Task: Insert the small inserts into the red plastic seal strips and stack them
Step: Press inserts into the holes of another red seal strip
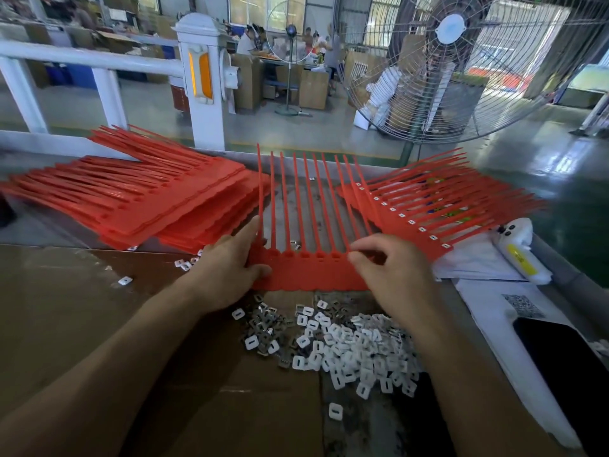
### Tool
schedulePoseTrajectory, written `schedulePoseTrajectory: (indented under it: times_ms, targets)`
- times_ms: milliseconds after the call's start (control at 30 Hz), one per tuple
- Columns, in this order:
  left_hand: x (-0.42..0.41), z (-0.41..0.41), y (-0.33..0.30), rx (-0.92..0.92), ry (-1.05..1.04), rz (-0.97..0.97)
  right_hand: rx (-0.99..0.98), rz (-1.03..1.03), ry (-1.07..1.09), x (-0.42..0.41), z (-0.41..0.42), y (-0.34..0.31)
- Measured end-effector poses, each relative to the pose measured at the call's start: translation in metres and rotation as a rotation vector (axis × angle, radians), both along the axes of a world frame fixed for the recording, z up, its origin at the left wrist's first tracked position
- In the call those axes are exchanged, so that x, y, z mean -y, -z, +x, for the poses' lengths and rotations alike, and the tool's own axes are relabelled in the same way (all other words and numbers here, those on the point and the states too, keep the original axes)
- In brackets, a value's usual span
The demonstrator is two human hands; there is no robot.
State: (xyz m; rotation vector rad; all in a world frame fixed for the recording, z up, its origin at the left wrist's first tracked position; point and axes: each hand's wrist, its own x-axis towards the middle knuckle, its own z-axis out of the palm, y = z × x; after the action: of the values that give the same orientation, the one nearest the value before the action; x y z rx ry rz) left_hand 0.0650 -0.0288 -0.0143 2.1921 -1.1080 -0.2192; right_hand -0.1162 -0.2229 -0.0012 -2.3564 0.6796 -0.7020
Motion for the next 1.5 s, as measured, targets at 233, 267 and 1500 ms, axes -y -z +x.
schedulePoseTrajectory:
  times_ms: [233, 267, 1500]
  targets:
    - [-0.004, -0.003, -0.003, 0.089, 0.060, 0.084, -0.238, -0.207, -0.642, -0.050, 0.020, 0.003]
    - [-0.004, -0.004, -0.003, 0.087, 0.064, 0.085, -0.269, -0.234, -0.663, -0.052, 0.021, 0.004]
    - [0.003, -0.029, -0.012, -0.077, 0.281, -0.398, 0.200, 0.822, -0.354, -0.041, 0.022, 0.011]
